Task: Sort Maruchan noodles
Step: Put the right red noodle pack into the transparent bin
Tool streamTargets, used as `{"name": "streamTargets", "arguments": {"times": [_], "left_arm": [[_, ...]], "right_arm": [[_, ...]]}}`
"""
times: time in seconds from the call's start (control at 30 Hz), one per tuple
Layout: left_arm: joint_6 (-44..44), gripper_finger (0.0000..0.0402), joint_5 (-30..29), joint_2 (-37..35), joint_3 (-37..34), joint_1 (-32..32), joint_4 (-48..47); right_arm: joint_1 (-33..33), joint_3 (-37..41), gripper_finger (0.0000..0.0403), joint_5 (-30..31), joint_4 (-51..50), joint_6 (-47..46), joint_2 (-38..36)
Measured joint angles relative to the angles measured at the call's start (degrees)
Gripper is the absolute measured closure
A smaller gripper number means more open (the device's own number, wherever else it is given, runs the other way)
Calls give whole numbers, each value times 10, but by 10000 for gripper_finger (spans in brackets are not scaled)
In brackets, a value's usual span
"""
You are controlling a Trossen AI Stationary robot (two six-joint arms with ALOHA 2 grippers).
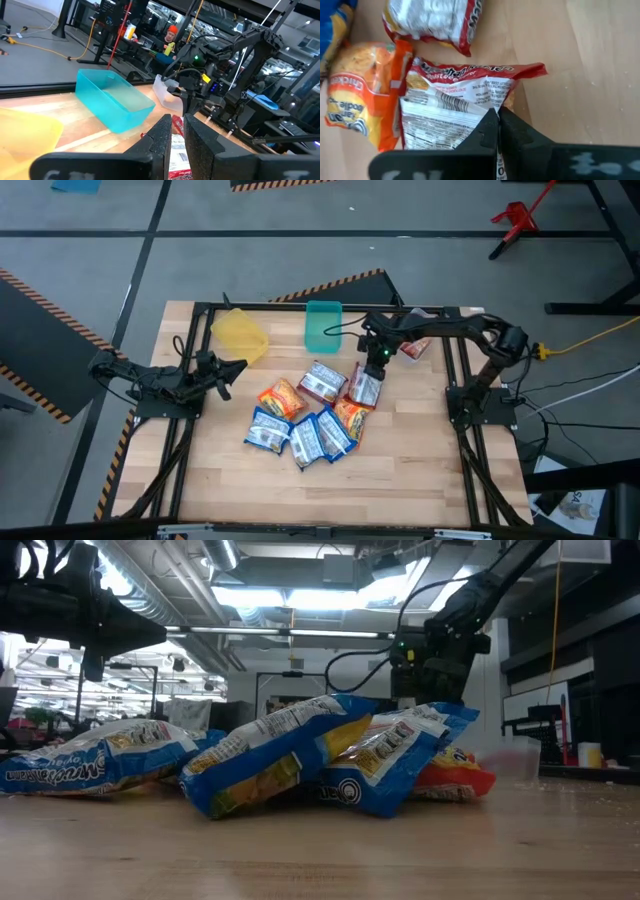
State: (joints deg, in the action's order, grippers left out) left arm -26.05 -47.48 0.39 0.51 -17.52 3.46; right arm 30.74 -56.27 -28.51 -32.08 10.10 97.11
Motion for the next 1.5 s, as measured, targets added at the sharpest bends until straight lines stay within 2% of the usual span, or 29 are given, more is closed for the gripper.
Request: {"name": "streamTargets", "arguments": {"times": [0.33,0.77,0.83,1.1,1.2,1.3,1.37,1.43,1.5], "left_arm": [[12,357,1,0,0,0,0],[12,357,2,0,0,0,0],[12,357,2,0,0,0,0],[12,357,2,0,0,0,0],[12,357,2,0,0,0,0],[12,357,2,0,0,0,0],[12,357,2,0,0,0,0],[12,357,2,0,0,0,0],[12,357,2,0,0,0,0]], "right_arm": [[6,-1,403,26,-20,-26,-77],[54,-1,403,67,-72,-75,-194],[55,-1,403,87,-83,-86,-211],[54,-2,403,230,-141,-136,-276],[54,-2,403,260,-146,-147,-296],[52,-2,402,258,-145,-160,-310],[52,-2,395,226,-148,-156,-310],[42,-2,377,199,-161,-124,-306],[17,-2,346,206,-161,-87,-295]]}}
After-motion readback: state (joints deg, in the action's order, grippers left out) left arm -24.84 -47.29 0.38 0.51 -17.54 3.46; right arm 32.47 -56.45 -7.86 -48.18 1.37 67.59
